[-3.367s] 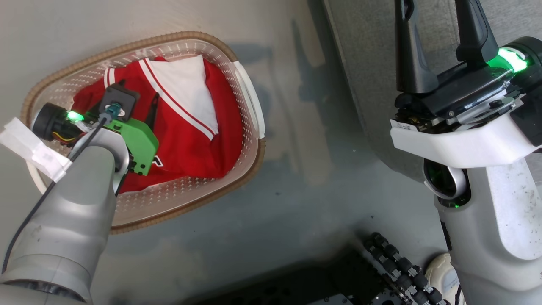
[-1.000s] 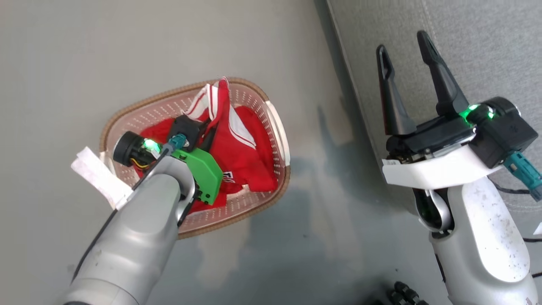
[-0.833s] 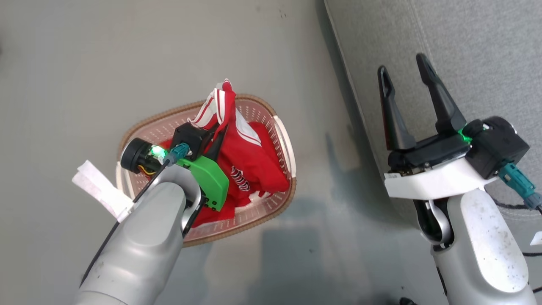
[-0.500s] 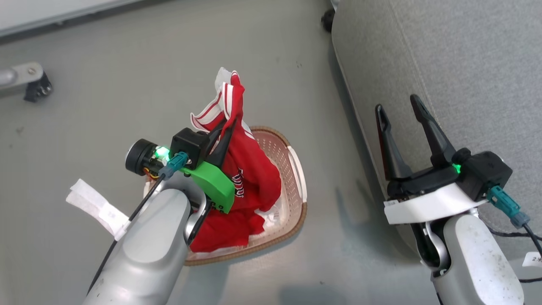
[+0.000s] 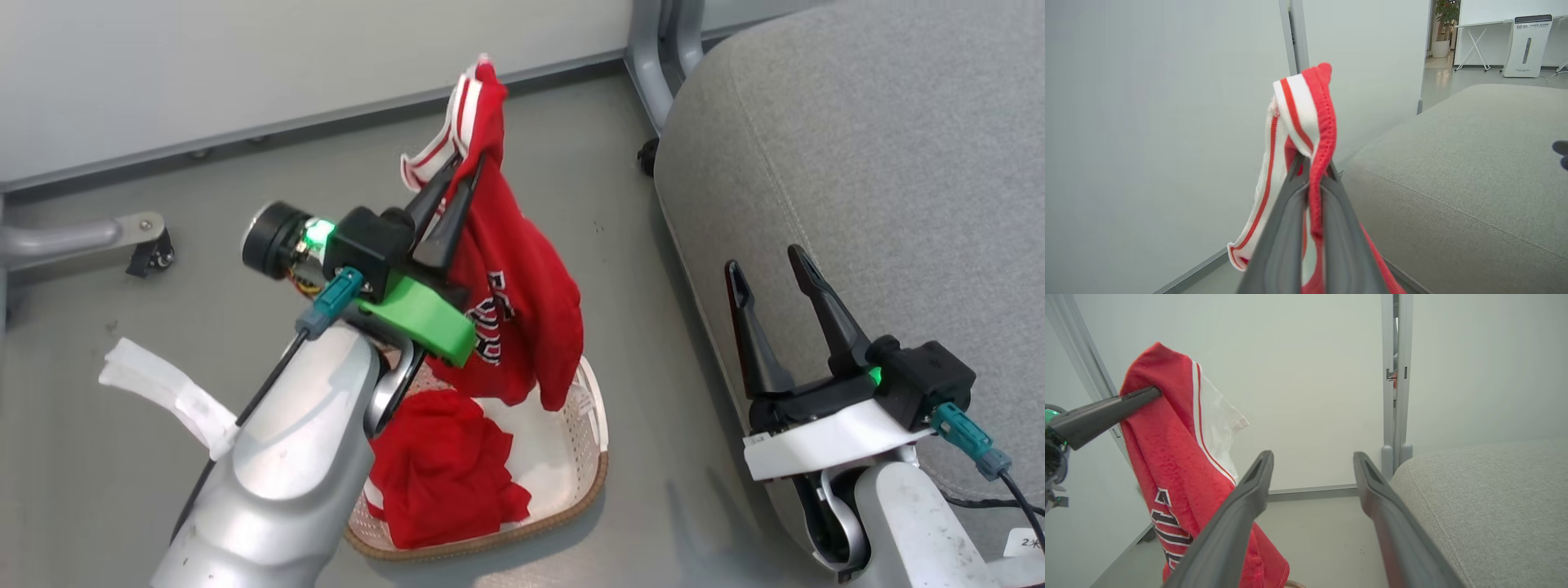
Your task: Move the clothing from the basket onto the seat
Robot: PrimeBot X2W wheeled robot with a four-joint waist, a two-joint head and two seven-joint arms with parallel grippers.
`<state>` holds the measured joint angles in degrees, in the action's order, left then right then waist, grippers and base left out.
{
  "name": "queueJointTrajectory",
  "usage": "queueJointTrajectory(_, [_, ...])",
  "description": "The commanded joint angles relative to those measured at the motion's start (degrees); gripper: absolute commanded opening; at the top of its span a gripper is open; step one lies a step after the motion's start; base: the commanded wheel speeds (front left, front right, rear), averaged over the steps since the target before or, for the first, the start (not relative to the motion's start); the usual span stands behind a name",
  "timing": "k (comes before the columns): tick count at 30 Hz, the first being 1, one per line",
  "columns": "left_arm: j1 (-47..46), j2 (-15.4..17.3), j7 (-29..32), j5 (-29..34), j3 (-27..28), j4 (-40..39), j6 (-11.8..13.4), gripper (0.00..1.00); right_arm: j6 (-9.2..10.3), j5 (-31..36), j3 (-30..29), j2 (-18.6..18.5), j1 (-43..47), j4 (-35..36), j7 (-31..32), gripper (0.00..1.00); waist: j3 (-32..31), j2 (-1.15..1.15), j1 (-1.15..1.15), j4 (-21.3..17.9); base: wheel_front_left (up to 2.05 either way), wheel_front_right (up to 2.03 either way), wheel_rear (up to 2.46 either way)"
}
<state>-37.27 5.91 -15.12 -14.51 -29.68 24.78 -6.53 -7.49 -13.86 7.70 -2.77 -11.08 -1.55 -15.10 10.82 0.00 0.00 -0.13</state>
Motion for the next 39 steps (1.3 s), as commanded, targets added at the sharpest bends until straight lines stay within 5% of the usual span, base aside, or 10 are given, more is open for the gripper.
queueJointTrajectory(1, [-1.5,-0.1,0.0,0.3,0.1,-1.0,0.0,0.00,0.00,-0.4,0.1,-0.2,1.1,0.0,-0.1,1.00,-1.8,0.00,0.00,0.6,0.00,0.00,0.00])
queueJointTrajectory(14, [-4.8,-0.5,1.3,0.2,-1.2,-6.4,0.5,0.00,0.00,-0.1,0.9,-0.2,2.5,1.8,-0.1,1.00,-3.5,0.00,0.00,0.5,0.00,0.00,0.00])
queueJointTrajectory(24, [-4.7,-1.2,1.0,-0.6,-2.8,-7.1,0.6,0.00,0.00,1.4,9.9,-2.9,-1.0,2.5,-0.1,1.00,-2.8,0.00,0.00,1.8,0.00,0.00,0.00])
queueJointTrajectory(39, [-5.1,-2.7,0.3,-1.6,-7.0,-8.9,1.2,0.00,0.01,5.9,15.8,-5.2,-10.2,-10.2,-0.1,1.00,-1.6,0.00,0.00,4.7,0.00,0.00,0.00])
